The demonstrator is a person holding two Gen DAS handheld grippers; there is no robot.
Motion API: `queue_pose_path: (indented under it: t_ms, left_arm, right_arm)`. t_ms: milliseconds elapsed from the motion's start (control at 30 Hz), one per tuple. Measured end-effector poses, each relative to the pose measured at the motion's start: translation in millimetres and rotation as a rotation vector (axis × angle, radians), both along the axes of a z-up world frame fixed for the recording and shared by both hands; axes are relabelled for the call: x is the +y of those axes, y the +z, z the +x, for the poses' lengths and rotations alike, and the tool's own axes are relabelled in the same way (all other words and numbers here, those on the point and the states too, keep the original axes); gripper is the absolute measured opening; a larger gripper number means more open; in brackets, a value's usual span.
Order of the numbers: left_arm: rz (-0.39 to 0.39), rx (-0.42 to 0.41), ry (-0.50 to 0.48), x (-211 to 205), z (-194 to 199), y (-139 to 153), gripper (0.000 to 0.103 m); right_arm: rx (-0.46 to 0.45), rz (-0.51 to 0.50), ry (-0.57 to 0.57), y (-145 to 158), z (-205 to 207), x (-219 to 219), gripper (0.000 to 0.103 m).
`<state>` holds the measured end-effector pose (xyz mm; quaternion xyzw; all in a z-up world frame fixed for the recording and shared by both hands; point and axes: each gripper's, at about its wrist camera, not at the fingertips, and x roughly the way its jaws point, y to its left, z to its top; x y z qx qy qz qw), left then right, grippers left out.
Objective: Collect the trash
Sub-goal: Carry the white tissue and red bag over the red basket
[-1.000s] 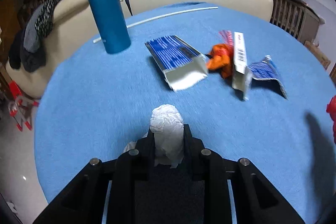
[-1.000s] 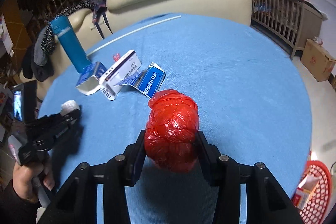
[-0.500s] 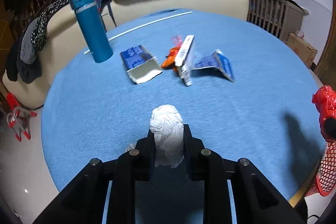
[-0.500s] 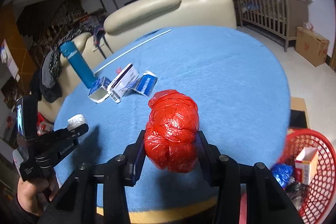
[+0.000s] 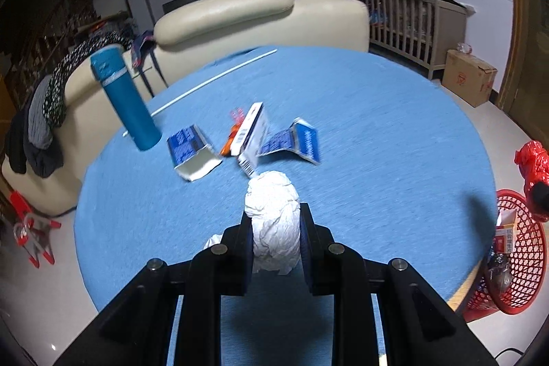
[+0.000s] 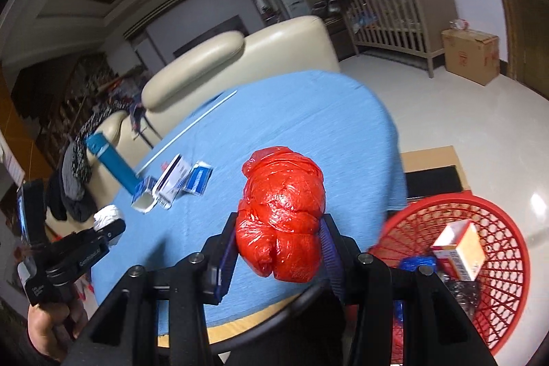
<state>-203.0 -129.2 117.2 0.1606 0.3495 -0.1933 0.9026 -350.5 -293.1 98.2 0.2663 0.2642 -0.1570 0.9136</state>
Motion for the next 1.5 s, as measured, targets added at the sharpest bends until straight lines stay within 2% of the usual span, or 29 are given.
queue_pose_path:
  t_ms: [367, 700, 933, 1200, 1500]
  left_arm:
    - [0.019, -0.002, -0.114, -49, -23, 2, 0.024]
    - [0.059, 0.005, -0.245, -106, -55, -1, 0.024]
    - [0.09, 0.009, -0.35, -150, -84, -6, 0.024]
    - [0.124, 0.02, -0.446, -189, -109, -15, 0.024]
    - [0.152, 0.03, -0.496, -215, -126, -22, 0.024]
  right_arm:
    - [-0.026, 0.03, -0.178, -2, -57, -67, 0.048]
    - [0.009, 0.062, -0.302, -26, -111, -113, 0.048]
    - [0.031, 0.096, -0.33, -44, -131, -129, 0.048]
    - [0.069, 0.122, -0.322, -65, -140, -128, 0.048]
    - [0.084, 0.145, -0.353, -74, -152, -140, 0.048]
